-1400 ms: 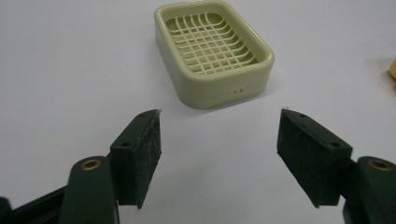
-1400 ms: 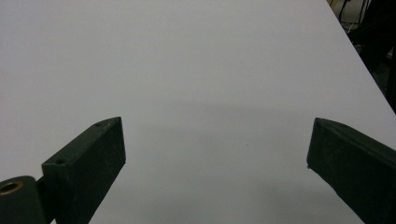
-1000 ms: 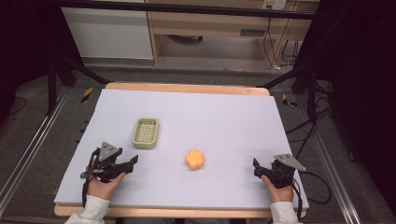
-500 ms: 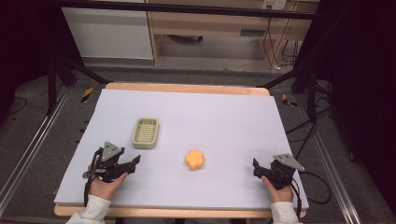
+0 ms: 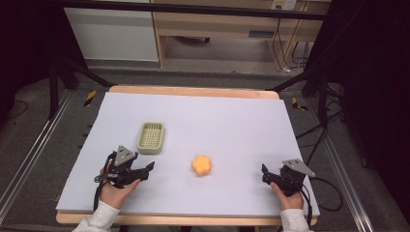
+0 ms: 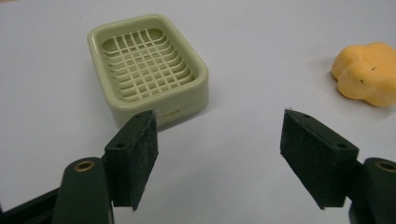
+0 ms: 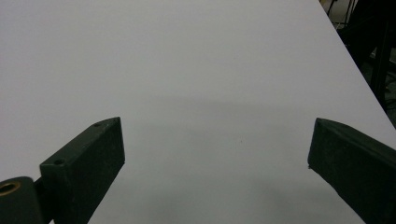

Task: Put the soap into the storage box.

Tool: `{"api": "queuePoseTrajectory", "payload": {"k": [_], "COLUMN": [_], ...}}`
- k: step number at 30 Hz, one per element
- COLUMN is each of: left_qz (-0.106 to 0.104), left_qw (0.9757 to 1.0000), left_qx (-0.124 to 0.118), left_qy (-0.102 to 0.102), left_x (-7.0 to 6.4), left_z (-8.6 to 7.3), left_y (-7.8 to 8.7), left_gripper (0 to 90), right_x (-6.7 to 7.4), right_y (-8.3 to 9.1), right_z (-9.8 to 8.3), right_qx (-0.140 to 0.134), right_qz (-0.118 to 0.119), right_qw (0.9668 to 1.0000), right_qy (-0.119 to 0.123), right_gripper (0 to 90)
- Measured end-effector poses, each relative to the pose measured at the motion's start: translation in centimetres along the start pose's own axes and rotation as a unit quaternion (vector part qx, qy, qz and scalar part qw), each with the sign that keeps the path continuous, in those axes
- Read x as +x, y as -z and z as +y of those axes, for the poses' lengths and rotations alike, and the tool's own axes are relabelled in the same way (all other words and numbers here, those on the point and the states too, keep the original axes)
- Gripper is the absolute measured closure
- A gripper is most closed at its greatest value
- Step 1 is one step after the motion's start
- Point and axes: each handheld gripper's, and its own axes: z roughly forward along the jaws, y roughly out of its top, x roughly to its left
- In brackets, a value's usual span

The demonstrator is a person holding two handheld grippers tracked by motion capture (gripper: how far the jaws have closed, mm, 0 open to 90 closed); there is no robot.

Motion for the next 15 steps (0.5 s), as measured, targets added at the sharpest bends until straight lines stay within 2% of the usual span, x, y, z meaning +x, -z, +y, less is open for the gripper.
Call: {"api": "queuePoseTrajectory", "payload": {"k": [15], "left_qz": [-0.021], "left_qw": [0.9996], "left_qx": [0.003], "left_qy": [-0.019], "left_x": [-1.8], "left_z": [1.2], "left_y": [-0.8], "left_gripper": [26.0], "right_x": [0.0], "right_y": [-0.1], "right_z": [0.0], "right_qx": [0.004], "right_qz": [0.0], "right_qw": [1.0], "right_qy": [0.001], "right_gripper": [4.6]}}
